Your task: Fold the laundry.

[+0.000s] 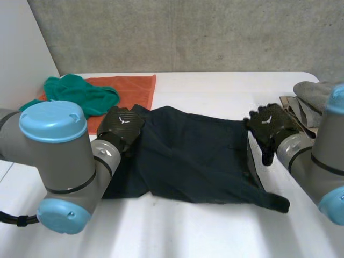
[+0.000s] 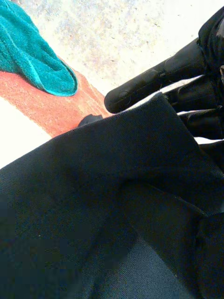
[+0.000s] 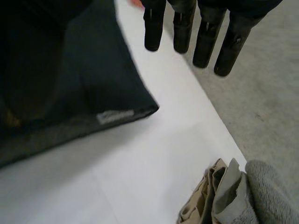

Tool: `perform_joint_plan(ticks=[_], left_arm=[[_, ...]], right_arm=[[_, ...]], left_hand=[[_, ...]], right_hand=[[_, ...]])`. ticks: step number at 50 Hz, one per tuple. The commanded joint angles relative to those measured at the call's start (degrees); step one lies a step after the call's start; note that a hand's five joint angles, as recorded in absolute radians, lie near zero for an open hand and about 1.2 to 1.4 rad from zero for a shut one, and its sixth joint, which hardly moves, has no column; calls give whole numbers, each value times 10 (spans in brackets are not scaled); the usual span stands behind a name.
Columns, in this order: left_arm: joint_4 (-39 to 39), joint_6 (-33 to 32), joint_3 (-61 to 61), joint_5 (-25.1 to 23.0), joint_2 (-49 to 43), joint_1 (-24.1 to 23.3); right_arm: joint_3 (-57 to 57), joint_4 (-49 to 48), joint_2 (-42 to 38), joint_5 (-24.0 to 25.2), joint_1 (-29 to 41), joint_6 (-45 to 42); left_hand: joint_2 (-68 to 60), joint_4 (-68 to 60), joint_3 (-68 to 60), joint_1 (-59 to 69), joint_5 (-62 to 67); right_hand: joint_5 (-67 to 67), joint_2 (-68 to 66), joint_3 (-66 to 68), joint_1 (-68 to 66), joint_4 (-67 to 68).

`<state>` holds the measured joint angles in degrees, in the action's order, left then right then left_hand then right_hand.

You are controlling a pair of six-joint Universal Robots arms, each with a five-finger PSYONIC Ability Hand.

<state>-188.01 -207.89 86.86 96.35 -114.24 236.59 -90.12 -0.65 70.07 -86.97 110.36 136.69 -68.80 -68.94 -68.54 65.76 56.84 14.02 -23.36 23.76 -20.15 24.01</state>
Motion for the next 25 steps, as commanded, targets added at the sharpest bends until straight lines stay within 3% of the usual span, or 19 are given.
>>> perform_joint_plan(ticks=[1, 6, 9, 21, 25], left_arm=[[10, -3, 1, 7, 2, -5], [12, -3, 1, 8, 3, -4], [12, -3, 1, 8, 3, -4], [10, -3, -4, 6, 2, -4], [8, -2, -6, 4, -3, -4]], right_arm=[[30, 136, 90, 44, -31, 192], [43, 314, 93, 143, -46, 203], [36, 344, 93, 168, -49, 206], [-45, 311, 95, 178, -48, 204], [-71, 238, 80, 160, -46, 202]], left_hand=[[-112, -111, -115, 142, 132], [-112, -111, -115, 142, 132], [-112, -111, -115, 142, 132], [-112, -111, -115, 142, 132], [-112, -111, -115, 142, 132]], right_hand=[[-104, 97, -101, 65, -104], [-102, 96, -100, 64, -102], [-101, 94, -98, 62, -101], [-89, 82, -86, 50, -89], [55, -62, 58, -94, 55]])
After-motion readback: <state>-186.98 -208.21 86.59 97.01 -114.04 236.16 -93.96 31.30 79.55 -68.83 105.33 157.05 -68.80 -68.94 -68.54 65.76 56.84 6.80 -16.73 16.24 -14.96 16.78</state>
